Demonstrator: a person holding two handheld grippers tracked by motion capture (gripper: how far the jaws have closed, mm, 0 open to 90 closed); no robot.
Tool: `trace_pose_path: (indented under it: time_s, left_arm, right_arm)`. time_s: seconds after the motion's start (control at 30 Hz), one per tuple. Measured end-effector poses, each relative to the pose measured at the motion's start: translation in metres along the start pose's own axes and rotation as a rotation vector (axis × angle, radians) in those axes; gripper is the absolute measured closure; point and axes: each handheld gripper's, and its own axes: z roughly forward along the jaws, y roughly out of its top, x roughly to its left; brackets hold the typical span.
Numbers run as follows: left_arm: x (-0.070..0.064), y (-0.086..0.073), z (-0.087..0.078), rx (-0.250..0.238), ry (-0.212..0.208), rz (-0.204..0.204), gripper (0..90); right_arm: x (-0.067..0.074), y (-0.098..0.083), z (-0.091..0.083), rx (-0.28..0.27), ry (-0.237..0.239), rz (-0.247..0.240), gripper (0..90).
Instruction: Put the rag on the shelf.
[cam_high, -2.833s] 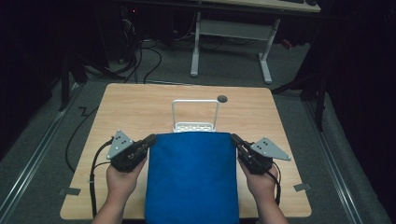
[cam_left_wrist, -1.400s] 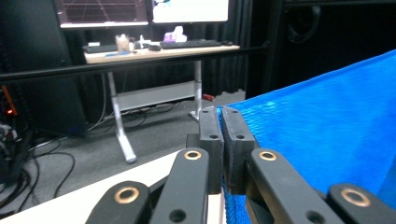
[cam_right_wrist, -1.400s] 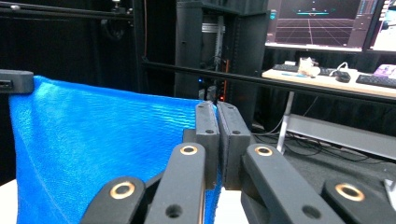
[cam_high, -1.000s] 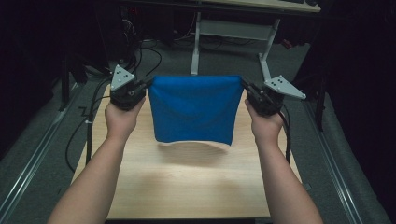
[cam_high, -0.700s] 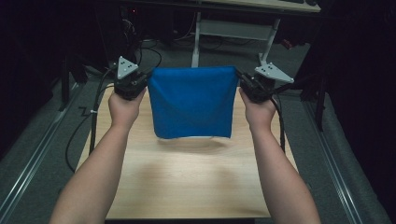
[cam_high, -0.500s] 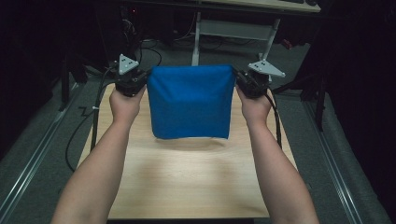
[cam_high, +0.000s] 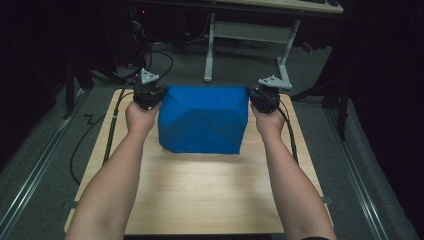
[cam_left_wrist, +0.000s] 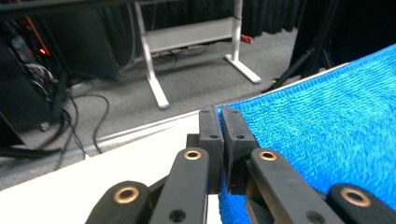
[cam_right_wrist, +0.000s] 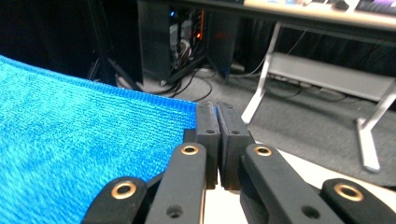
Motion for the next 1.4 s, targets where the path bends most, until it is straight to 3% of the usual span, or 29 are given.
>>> trace_pose_path:
  time_s: [0.2,0.47,0.73,1.1,1.4]
  left_arm:
    - [-0.001,-0.024,0.006,0.052,-0.028,-0.017,88.1]
    - [-0.007,-0.061,0.01,0.09,-0.089,-0.058,88.0]
    - [-0.014,-0.086,0.017,0.122,-0.128,-0.087,88.0]
    - [-0.015,-0.098,0.03,0.138,-0.16,-0.123,87.5]
    - [-0.014,-0.093,0.032,0.075,-0.169,-0.188,87.0]
  right_arm:
    - [0.003,-0.023,0.007,0.053,0.025,-0.011,89.3]
    - [0.007,-0.058,0.009,0.105,0.061,0.031,89.2]
    - [0.019,-0.08,0.011,0.169,0.085,-0.006,89.2]
    - [0.019,-0.098,0.014,0.198,0.085,0.001,89.2]
    - [0.013,-0.109,0.001,0.2,0.07,-0.001,89.1]
